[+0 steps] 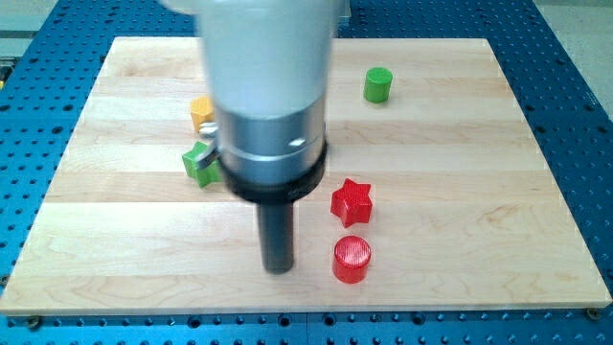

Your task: Keep the red blocks parallel to each other

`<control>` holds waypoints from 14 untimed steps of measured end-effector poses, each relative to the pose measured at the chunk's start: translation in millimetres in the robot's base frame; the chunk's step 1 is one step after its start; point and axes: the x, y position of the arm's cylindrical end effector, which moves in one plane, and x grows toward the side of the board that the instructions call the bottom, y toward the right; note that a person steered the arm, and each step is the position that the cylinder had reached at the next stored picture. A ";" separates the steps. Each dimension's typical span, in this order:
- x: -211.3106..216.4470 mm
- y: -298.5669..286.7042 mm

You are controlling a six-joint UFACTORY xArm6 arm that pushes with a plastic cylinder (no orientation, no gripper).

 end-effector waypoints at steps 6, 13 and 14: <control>20.0 114.1; -125.8 192.5; -161.3 153.7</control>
